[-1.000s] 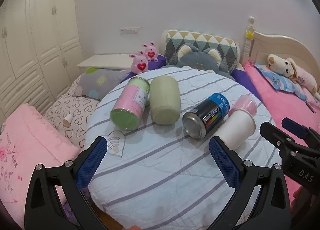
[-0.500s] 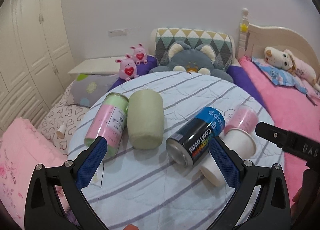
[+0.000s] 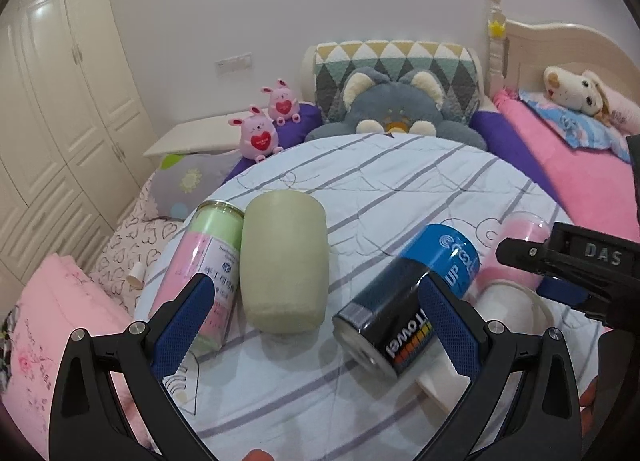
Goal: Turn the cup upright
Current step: 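Reach the right gripper to the pink cup lying on its side and grasp it, then lift the pink cup with the right gripper and rotate it rim-up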
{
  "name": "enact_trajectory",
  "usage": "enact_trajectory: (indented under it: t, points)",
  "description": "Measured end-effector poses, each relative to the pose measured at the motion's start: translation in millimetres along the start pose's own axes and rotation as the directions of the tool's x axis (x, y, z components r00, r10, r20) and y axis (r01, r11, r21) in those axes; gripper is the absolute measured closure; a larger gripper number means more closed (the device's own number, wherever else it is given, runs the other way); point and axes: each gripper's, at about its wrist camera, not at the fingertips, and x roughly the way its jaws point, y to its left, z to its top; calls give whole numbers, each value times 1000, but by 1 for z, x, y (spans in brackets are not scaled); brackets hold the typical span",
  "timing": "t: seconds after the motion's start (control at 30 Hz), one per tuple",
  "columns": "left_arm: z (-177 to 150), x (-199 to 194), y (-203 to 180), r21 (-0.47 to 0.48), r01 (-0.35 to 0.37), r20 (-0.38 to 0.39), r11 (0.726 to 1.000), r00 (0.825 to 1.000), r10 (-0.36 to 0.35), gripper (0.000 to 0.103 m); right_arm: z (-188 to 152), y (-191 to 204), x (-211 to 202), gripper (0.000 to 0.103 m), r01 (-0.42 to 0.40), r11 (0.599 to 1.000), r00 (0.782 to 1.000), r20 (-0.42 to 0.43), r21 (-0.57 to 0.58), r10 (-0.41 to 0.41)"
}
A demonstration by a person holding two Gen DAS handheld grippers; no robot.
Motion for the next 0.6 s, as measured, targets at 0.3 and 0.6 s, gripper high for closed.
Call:
enact_trajectory:
  t: [0.3,0.6]
  points:
    - [4,4,-1,8,3,-4,1000,1000,-3,0,10,-13,22,21,-72,996,997,-19,43,73]
    - [1,-7,7,-14,17,8,1000,1000,-17,0,10,-14,15,33,-118,993,993,14,-2,118]
